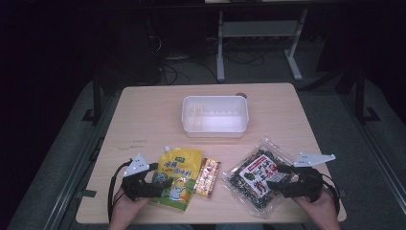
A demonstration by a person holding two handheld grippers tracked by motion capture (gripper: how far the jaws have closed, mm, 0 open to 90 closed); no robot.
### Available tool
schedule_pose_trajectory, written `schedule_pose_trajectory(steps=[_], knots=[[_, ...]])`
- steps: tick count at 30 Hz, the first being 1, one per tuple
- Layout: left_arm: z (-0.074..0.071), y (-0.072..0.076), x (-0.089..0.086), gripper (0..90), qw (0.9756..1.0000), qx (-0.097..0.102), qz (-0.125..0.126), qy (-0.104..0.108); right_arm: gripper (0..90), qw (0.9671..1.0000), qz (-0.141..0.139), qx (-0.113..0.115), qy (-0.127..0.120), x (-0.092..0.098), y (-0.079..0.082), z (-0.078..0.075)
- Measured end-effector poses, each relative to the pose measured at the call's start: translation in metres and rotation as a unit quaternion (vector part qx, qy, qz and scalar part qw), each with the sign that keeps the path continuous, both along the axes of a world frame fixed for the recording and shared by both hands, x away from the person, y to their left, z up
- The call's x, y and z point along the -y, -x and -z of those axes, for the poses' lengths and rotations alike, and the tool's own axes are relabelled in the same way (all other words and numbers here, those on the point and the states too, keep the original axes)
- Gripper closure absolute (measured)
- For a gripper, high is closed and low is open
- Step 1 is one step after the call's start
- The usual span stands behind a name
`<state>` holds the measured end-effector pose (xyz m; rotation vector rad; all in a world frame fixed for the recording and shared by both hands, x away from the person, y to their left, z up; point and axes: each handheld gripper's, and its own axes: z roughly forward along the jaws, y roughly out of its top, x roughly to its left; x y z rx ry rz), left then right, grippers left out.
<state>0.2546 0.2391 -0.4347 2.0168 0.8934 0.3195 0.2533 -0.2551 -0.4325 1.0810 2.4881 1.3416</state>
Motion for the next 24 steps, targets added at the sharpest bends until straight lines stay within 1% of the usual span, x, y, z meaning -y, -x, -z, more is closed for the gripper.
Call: schedule_pose_trajectory(steps=[3, 6, 9, 11, 14, 16, 17, 22, 24], knots=[[-0.001, -0.001, 0.002, 16.6, 1.0000, -0.004, 0.002, 0.003, 21.9, 1.0000, -0.002, -0.001, 0.004, -0.001, -0.001, 0.000], [-0.002, -0.002, 0.005, 16.6, 1.0000, -0.007, 0.005, 0.004, 21.6, 1.0000, -0.003, -0.004, 0.001, -0.002, -0.002, 0.000], [-0.003, -0.002, 0.010, 16.6, 0.9999, -0.008, 0.010, 0.002, 21.3, 1.0000, -0.003, -0.003, 0.003, -0.002, -0.002, 0.000], [-0.005, -0.002, 0.014, 16.6, 0.9998, -0.011, 0.015, 0.007, 20.8, 1.0000, 0.001, -0.003, 0.005, -0.002, -0.004, -0.002], [-0.007, -0.002, 0.018, 16.6, 0.9998, -0.010, 0.018, 0.007, 20.5, 1.0000, 0.004, -0.002, 0.007, 0.000, -0.005, -0.004], [-0.009, -0.003, 0.023, 16.5, 0.9997, -0.010, 0.023, 0.006, 20.5, 0.9999, 0.009, 0.002, 0.007, 0.002, -0.006, -0.007], [-0.010, -0.003, 0.026, 16.6, 0.9996, -0.009, 0.026, 0.005, 20.5, 0.9998, 0.013, 0.005, 0.010, 0.003, -0.007, -0.010], [-0.014, -0.004, 0.038, 16.5, 0.9992, -0.013, 0.039, 0.003, 20.2, 0.9997, 0.022, 0.010, 0.009, 0.007, -0.008, -0.016], [-0.015, -0.005, 0.043, 16.6, 0.9989, -0.014, 0.046, -0.004, 20.2, 0.9996, 0.025, 0.010, 0.011, 0.009, -0.009, -0.017]])
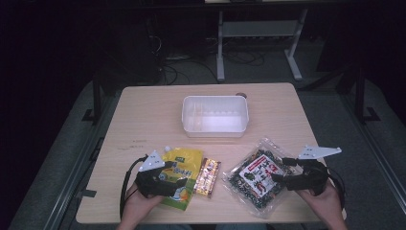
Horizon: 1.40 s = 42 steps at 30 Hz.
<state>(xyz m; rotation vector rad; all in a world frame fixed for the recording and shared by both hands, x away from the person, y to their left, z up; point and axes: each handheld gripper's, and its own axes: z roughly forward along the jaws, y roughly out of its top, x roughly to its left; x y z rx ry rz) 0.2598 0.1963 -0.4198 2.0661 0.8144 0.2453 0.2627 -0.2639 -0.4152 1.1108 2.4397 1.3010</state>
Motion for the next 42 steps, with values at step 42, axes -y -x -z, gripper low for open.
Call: schedule_pose_trajectory(steps=[42], knots=[[-0.012, -0.014, 0.084, 16.6, 0.9959, -0.010, 0.084, -0.032, 21.5, 0.9967, 0.069, -0.029, 0.032, 0.029, -0.039, -0.006]])
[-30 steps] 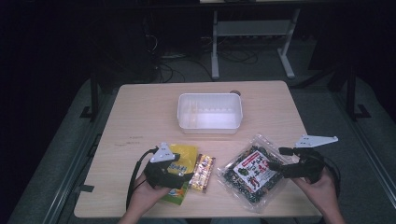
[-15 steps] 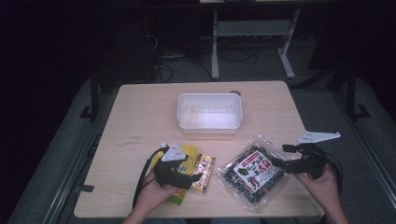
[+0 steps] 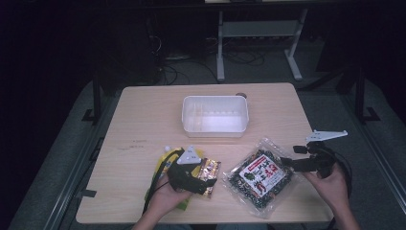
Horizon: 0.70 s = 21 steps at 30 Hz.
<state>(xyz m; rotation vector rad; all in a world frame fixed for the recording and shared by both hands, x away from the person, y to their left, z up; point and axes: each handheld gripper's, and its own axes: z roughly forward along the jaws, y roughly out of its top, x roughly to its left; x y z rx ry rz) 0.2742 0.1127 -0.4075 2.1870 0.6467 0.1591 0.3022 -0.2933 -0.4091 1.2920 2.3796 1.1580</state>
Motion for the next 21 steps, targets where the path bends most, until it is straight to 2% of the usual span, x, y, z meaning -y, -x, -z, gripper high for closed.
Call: schedule_pose_trajectory(steps=[6, 10, 17, 19, 21], knots=[[0.000, -0.002, 0.019, 16.9, 0.9999, -0.002, 0.013, -0.008, 23.0, 0.9996, 0.017, -0.018, 0.015, 0.009, -0.002, 0.007], [0.003, -0.004, 0.032, 18.0, 0.9996, -0.008, 0.023, -0.016, 27.8, 0.9988, 0.030, -0.030, 0.026, 0.018, 0.000, 0.011], [0.012, -0.009, 0.057, 26.1, 0.9986, -0.023, 0.032, -0.035, 36.9, 0.9950, 0.070, -0.064, 0.032, 0.040, 0.005, 0.019], [0.016, -0.011, 0.064, 27.2, 0.9979, -0.028, 0.035, -0.046, 37.3, 0.9923, 0.086, -0.083, 0.032, 0.049, 0.005, 0.025], [0.018, -0.012, 0.069, 27.2, 0.9976, -0.033, 0.036, -0.050, 37.5, 0.9917, 0.089, -0.087, 0.032, 0.050, 0.005, 0.027]])
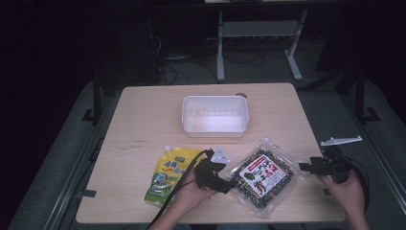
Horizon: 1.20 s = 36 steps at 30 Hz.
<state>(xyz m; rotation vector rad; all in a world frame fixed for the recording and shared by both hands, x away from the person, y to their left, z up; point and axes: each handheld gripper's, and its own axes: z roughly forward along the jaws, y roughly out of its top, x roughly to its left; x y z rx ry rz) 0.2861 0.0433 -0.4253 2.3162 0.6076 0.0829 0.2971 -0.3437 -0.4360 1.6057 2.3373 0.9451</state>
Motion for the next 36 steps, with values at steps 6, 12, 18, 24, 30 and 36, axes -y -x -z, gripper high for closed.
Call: schedule_pose_trajectory(steps=[6, 12, 18, 24, 30, 36], knots=[[0.005, -0.002, 0.014, 31.4, 0.9997, -0.010, 0.007, -0.019, 42.2, 0.9997, 0.013, -0.020, -0.003, 0.008, -0.001, 0.008], [0.011, -0.002, 0.028, 43.6, 0.9984, -0.020, 0.016, -0.049, 49.2, 0.9986, 0.015, -0.038, -0.032, 0.016, 0.000, 0.012], [0.018, -0.004, 0.037, 45.0, 0.9970, -0.030, 0.018, -0.069, 58.0, 0.9969, 0.008, -0.058, -0.053, 0.016, -0.003, 0.019], [0.018, -0.004, 0.040, 46.3, 0.9968, -0.026, 0.020, -0.073, 74.3, 0.9966, 0.003, -0.061, -0.055, 0.013, -0.004, 0.021], [0.017, -0.006, 0.040, 45.6, 0.9970, -0.026, 0.022, -0.069, 89.4, 0.9973, -0.007, -0.035, -0.064, 0.015, 0.000, 0.012], [0.012, -0.015, 0.037, 35.1, 0.9982, -0.026, 0.009, -0.054, 89.7, 0.9982, -0.027, -0.003, -0.053, 0.010, 0.006, -0.010]])
